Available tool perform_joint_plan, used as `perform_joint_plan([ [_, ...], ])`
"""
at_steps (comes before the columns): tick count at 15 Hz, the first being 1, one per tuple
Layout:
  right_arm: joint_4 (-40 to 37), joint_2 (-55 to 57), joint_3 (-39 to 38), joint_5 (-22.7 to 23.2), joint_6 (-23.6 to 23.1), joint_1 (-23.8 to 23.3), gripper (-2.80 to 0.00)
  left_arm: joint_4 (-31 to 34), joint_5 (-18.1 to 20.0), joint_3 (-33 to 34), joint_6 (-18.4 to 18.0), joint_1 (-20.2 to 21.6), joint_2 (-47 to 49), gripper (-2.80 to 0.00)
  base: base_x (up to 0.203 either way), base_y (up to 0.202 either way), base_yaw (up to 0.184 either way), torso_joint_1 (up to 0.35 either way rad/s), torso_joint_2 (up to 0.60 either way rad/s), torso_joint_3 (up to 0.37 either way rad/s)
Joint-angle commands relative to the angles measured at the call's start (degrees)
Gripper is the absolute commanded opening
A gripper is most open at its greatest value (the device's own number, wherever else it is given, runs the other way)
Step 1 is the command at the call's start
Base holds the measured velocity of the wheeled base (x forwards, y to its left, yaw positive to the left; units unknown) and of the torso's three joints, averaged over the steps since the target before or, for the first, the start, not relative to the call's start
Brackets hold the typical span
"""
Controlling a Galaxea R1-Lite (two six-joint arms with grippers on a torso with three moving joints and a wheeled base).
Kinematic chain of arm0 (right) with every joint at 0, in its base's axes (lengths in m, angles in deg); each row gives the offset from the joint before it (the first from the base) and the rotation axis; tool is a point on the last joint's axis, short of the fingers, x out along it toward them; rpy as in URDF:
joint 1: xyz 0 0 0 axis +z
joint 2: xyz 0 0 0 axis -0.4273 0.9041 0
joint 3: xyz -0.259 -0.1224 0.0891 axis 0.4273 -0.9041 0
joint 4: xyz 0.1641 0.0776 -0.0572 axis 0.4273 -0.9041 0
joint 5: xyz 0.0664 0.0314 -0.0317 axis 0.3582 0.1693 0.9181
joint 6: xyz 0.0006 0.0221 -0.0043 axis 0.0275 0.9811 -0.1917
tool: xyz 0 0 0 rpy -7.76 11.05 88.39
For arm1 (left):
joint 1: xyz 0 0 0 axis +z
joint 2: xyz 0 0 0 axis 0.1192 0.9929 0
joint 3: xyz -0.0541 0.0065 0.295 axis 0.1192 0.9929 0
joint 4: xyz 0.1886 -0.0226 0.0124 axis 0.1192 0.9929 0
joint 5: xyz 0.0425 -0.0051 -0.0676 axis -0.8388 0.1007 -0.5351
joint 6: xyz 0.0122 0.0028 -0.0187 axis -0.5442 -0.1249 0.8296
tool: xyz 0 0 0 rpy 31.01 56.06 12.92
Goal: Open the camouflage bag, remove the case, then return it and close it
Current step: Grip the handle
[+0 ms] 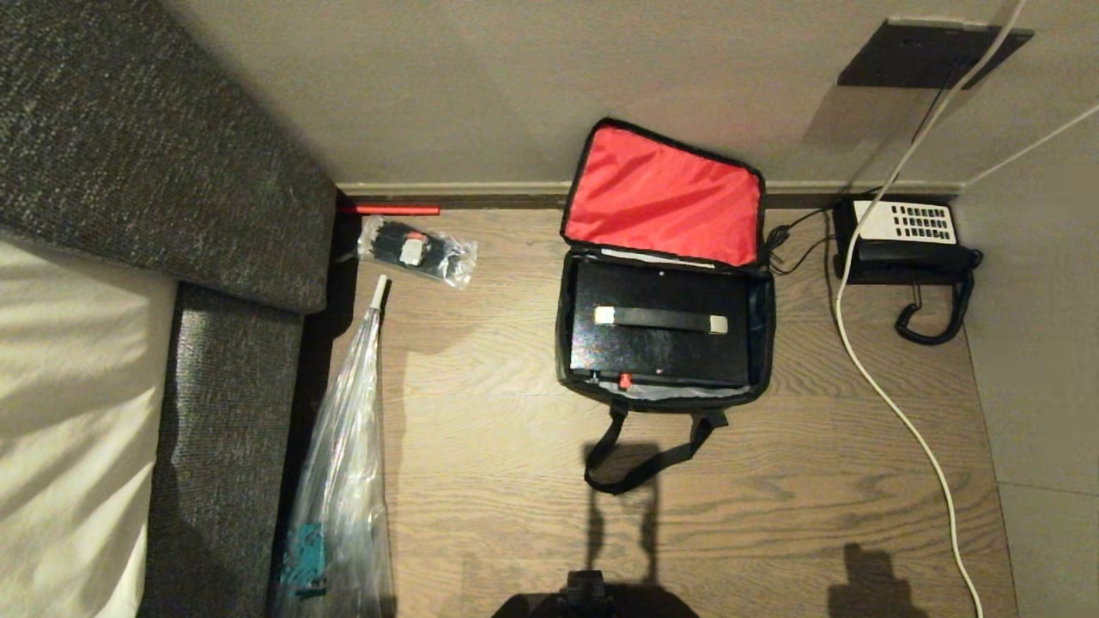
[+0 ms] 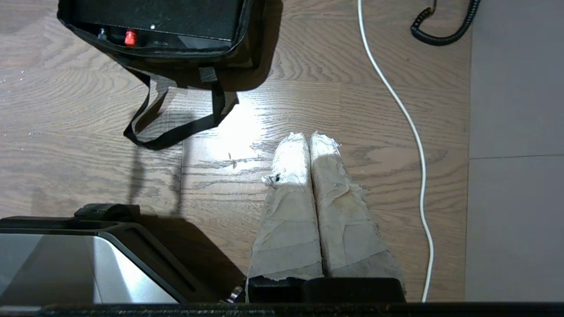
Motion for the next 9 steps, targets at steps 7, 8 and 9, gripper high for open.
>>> perform_joint_plan([
  [7,0.0,0.2,-0.1,0.0,0.0,0.0,-2.80,0.0,-0.1,0.1,0.1,0.0,0.1,-2.80,0.000,0.000,0.000,0.000,0.00,0.000],
  [8,0.0,0.2,-0.1,0.0,0.0,0.0,-2.80,0.0,-0.1,0.1,0.1,0.0,0.1,-2.80,0.000,0.000,0.000,0.000,0.00,0.000],
  [9,0.0,0.2,-0.1,0.0,0.0,0.0,-2.80,0.0,-0.1,0.2,0.1,0.0,0.1,-2.80,0.000,0.000,0.000,0.000,0.00,0.000],
])
